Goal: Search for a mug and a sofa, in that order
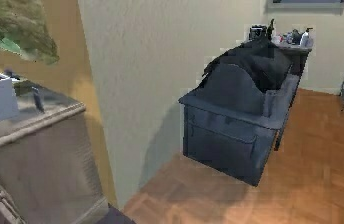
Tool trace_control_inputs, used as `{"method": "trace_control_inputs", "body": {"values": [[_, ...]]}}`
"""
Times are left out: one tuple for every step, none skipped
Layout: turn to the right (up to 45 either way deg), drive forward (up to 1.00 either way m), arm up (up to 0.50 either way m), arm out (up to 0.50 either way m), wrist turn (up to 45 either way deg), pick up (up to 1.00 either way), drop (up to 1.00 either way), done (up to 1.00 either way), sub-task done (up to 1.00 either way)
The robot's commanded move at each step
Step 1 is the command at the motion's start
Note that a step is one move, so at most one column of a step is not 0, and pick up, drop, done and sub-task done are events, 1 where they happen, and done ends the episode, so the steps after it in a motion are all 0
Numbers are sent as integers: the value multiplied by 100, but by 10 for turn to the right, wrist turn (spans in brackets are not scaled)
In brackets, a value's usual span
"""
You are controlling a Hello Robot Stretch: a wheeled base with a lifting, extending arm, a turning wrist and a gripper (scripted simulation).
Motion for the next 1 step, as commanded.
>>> {"method": "trace_control_inputs", "body": {"values": [[0, 10, 0, 0, 0, 0, 0, 0, 0]]}}
